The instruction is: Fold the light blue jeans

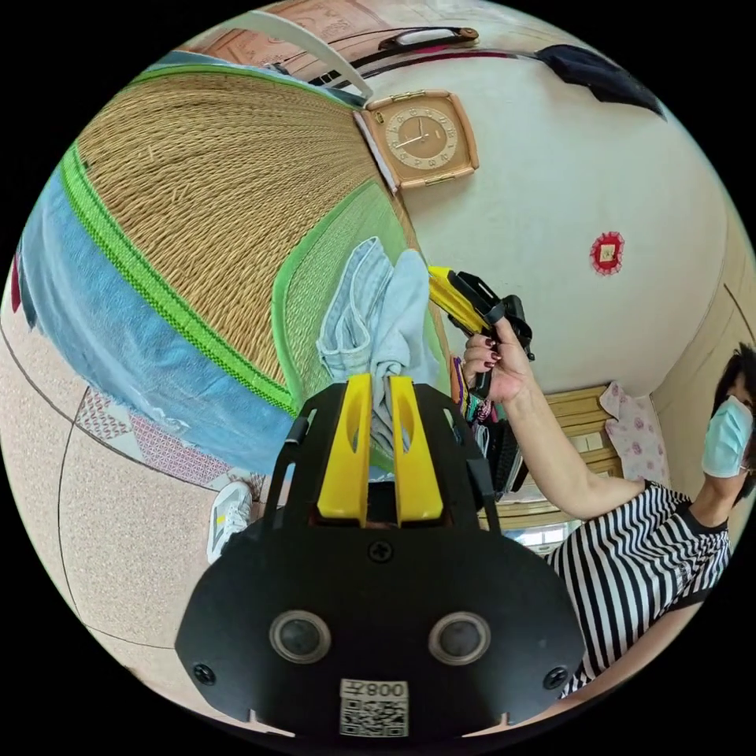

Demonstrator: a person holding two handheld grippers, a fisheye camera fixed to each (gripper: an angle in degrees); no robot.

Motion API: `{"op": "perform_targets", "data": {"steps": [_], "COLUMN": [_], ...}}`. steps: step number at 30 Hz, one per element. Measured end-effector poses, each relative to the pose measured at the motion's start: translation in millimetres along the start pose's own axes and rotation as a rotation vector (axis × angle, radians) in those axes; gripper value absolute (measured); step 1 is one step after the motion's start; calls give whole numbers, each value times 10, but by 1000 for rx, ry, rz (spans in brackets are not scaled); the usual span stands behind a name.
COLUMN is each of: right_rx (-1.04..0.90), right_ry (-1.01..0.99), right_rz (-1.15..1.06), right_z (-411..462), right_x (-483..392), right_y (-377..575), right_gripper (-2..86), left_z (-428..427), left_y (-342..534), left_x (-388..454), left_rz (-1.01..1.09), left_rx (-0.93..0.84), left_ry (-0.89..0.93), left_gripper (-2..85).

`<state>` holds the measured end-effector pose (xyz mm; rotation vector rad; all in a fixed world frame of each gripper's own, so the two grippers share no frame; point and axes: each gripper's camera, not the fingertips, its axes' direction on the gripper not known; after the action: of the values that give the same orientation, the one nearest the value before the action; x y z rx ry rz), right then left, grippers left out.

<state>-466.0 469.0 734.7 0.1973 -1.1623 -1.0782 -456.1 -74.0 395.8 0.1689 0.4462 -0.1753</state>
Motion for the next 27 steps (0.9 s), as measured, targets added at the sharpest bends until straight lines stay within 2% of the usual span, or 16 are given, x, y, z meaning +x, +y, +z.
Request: {"op": "perform_targets", "data": {"steps": [6,12,14,16,19,23,27], "right_rx": [19,-142,-180,-172,-164,-48,-146], "right_ry": [-14,246,260,239,203,185,230], "right_rz": [-143,-173,-180,-176,-195,-240,-191], "right_z": [189,1042,1262,1298,1229,935,1077], "right_x": [139,319,437,527,596,605,856], "right_y": [206,-2,-16,25,131,290,229], "right_gripper": [7,1,0,0,0,0,1], "left_z": [-215,210,422,553,577,595,713], "left_y": [205,98,20,5,36,116,110], "left_x": [112,602,621,585,590,741,683], "left_rz": [38,206,217,200,195,249,219], "left_rx": [110,23,-9,-36,-34,-44,-89], "left_ry": [-11,-113,-230,-300,-281,-326,-333], "left_gripper": [8,1,1,1,1,1,1]}}
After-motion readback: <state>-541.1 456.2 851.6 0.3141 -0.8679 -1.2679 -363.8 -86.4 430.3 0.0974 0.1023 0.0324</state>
